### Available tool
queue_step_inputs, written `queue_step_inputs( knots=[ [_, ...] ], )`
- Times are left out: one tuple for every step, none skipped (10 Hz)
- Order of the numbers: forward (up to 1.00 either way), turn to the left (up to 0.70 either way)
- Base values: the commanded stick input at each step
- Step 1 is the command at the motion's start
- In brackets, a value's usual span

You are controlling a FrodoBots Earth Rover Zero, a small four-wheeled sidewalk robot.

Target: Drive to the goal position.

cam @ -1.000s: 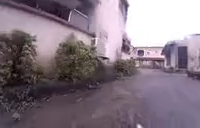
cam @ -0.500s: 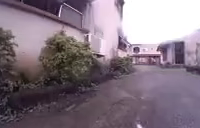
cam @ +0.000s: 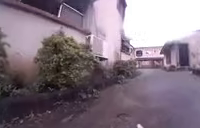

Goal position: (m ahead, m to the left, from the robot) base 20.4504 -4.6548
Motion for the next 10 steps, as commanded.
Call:
queue_step_inputs(
  knots=[
    [0.00,-0.70],
    [0.00,-0.70],
    [0.00,-0.70],
    [0.00,-0.70],
    [0.00,-0.70],
    [0.00,-0.70],
    [0.00,-0.70],
    [0.00,-0.70],
    [0.00,-0.70],
    [0.00,-0.70]
  ],
)
